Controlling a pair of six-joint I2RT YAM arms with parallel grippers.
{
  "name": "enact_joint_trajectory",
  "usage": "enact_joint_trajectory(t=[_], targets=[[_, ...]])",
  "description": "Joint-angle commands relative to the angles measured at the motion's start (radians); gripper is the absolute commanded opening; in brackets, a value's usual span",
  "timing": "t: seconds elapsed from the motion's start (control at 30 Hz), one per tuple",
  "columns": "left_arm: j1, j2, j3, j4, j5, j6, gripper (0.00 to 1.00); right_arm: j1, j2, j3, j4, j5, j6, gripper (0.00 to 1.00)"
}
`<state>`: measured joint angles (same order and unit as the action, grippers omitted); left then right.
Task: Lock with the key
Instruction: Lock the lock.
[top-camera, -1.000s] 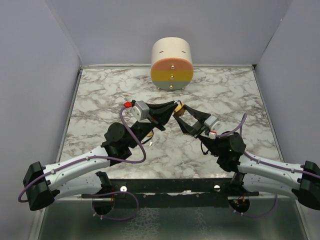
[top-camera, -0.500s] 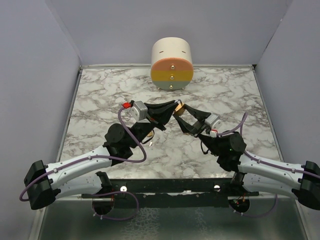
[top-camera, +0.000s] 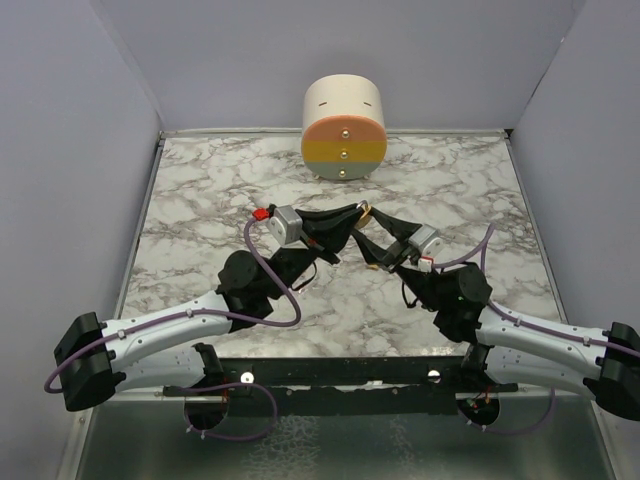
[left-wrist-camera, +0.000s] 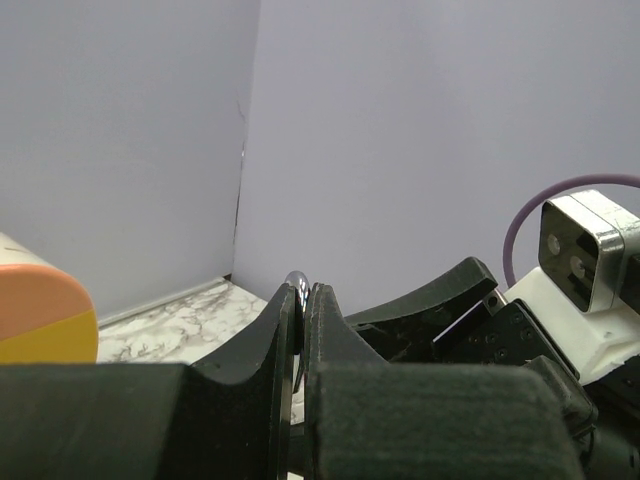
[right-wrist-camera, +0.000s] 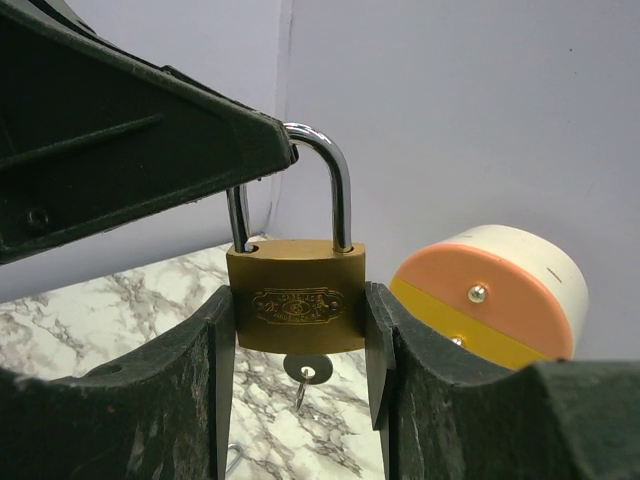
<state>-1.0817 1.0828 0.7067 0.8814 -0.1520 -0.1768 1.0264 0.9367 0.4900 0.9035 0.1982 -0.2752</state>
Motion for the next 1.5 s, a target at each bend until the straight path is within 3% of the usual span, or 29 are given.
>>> enact_joint_trajectory(t=[0.0, 0.47, 1.47], targets=[[-0.031, 0.064, -0.099, -0.321, 0.011, -0.018, 0.00, -0.004, -0.090, 0.152, 0.339, -0.014, 0.020, 0.01], [-0.032, 0.007, -0.106, -0.361, -0.065, 0.044, 0.00, -0.004, -0.192, 0.145, 0.236, -0.136, 0.128, 0.01], [-0.033, 0.104, -0.090, -0.334, 0.022, -0.041, 0.00, -0.004, -0.164, 0.166, 0.249, -0.197, 0.117, 0.01]])
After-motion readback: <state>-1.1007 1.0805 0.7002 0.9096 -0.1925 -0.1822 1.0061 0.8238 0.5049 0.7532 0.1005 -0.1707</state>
